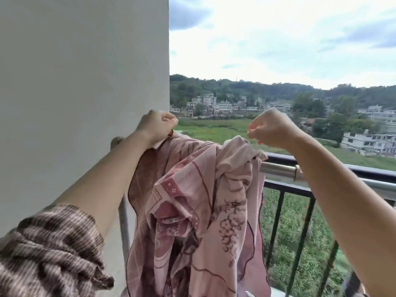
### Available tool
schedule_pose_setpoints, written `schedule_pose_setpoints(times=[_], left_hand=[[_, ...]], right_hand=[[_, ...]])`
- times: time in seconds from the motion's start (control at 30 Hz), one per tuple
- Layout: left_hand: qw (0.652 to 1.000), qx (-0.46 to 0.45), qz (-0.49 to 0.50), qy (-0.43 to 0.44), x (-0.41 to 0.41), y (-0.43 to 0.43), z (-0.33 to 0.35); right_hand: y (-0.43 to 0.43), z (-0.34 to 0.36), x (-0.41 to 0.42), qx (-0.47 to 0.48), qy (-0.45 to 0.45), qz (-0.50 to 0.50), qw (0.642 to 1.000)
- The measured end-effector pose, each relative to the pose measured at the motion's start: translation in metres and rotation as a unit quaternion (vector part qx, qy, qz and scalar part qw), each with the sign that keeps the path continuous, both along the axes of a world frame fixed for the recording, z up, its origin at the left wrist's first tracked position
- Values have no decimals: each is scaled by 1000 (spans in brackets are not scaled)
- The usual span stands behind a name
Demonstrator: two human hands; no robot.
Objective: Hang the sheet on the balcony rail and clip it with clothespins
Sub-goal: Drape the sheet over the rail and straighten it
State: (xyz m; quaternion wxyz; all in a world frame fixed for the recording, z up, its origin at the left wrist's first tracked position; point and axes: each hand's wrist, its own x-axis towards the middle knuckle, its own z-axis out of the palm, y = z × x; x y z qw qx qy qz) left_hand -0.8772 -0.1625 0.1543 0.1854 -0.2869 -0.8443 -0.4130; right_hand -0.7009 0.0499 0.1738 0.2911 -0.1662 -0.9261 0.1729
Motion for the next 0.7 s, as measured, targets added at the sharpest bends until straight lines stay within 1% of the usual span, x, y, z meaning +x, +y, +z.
schedule_pose_setpoints(times=[0.03,0.1,0.13,0.17,0.2,0.27,0.33,0.37,0.4,0.47,0.53,0.57,0.63,0.7], left_hand=[[995,62,53,48,7,-11,-10],[970,167,124,123,22,-33,-39],[960,206,137,130,31,-43,-56],[956,230,139,115,38,-50,-76],[959,243,125,78,46,-54,-96],[967,241,80,-32,62,-55,-131],[973,193,34,-125,78,-52,-155],[978,155,22,-140,85,-51,-161],[984,122,15,-127,90,-50,-165],[993,89,26,-67,95,-53,-159],[992,108,56,-20,89,-60,-138],[988,141,67,-1,83,-63,-124],[967,246,59,13,69,-66,-81],[944,329,17,-5,48,-61,-33]], right_hand=[[-11,0,4,32,37,8,999],[-36,-8,15,87,117,13,989],[-46,-17,21,92,150,9,984],[-55,-27,28,86,172,5,981],[-63,-38,34,76,184,2,980],[-72,-61,42,61,184,-13,981],[-75,-83,50,74,172,-54,981],[-74,-92,53,86,170,-81,978],[-73,-101,56,97,167,-105,976],[-71,-114,58,109,145,-128,975],[-68,-120,54,89,127,-96,983],[-68,-119,51,57,136,-66,987],[-68,-109,47,-14,183,-23,983],[-69,-94,45,-58,226,-11,972]])
